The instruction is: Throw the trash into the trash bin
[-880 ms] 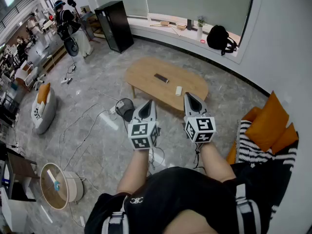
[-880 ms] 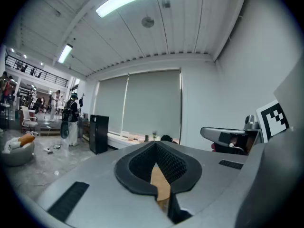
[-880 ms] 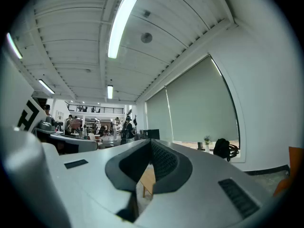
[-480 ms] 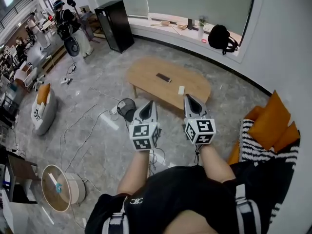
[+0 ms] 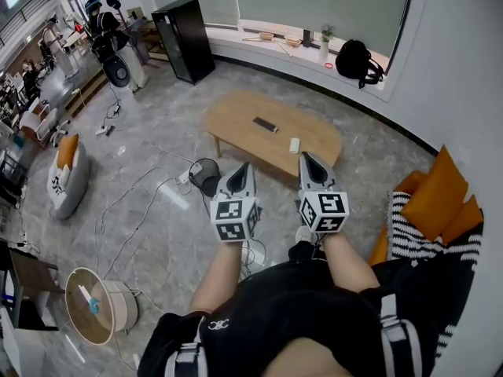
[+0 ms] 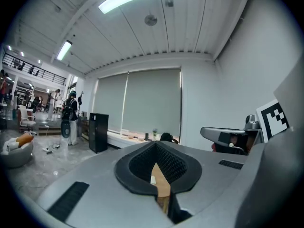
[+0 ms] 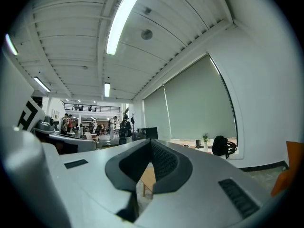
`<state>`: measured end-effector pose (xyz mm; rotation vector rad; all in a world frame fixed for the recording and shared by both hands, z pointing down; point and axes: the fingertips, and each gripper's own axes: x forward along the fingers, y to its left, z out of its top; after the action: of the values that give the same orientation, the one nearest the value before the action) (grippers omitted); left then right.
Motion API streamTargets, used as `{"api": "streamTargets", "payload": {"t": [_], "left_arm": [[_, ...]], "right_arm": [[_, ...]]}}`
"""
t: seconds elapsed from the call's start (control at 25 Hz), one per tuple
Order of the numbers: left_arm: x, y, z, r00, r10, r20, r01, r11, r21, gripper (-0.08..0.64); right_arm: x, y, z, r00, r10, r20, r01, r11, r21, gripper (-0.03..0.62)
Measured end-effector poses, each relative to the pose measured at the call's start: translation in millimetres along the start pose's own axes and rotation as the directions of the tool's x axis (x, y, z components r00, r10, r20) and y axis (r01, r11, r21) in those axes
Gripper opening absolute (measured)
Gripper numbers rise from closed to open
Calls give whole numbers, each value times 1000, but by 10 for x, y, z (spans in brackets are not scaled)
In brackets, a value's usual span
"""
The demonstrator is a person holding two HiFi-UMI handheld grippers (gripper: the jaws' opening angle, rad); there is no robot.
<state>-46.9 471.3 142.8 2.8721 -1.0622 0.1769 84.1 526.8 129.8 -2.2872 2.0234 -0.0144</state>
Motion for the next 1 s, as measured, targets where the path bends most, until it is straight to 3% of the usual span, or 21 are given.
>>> {"api": "streamTargets", "payload": {"t": [0.52, 1.0], "left_arm": [[730, 438, 78, 1000, 13, 4, -13, 1000, -13, 5], [2386, 820, 302, 999, 23, -46, -22, 1000, 13, 5]], "right_arm": [[848, -281, -99, 1000, 7, 4, -7, 1000, 4, 12], [2351, -1143, -201, 999, 10, -36, -9, 999, 32, 11]]}}
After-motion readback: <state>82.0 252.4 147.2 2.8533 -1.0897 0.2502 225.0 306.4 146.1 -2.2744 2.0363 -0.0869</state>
